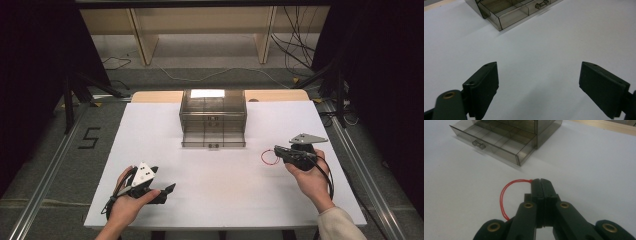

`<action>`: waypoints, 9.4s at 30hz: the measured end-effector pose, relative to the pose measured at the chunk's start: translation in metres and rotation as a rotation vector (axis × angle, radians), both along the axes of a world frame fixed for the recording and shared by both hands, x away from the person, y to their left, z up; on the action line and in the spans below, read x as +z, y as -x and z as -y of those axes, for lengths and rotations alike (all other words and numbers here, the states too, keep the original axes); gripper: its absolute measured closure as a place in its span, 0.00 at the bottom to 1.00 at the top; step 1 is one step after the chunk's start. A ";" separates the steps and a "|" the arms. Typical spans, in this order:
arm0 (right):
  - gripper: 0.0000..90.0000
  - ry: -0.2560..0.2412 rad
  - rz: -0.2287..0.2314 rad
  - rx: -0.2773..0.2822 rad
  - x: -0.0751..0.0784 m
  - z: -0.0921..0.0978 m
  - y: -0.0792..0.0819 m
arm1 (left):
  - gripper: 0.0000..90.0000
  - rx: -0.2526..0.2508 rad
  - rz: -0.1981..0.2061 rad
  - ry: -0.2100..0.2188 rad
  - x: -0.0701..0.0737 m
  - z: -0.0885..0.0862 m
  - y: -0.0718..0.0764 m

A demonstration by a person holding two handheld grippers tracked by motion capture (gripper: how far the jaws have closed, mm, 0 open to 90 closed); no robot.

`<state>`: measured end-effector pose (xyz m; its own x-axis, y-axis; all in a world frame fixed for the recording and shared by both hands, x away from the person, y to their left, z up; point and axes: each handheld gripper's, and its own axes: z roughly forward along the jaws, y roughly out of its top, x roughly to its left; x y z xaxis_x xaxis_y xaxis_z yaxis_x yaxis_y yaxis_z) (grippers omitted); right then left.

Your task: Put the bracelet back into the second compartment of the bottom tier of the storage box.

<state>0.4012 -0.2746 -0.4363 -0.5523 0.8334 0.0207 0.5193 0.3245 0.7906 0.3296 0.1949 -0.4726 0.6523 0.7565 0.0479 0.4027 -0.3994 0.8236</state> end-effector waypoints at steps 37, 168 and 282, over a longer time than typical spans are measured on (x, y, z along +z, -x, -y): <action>1.00 0.000 0.028 0.050 0.009 -0.041 -0.019 | 0.18 -0.005 0.002 0.002 0.000 0.001 0.000; 1.00 0.028 0.069 0.145 0.024 -0.139 -0.068 | 0.18 -0.018 0.002 0.008 0.000 0.005 0.000; 1.00 0.085 0.018 0.116 -0.003 -0.176 -0.106 | 0.18 -0.022 0.009 0.014 0.001 0.006 0.000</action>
<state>0.5073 -0.0988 -0.4395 -0.6444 0.7625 -0.0581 0.4606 0.4477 0.7665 0.3293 0.1884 -0.4712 0.6687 0.7423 0.0432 0.3865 -0.3967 0.8326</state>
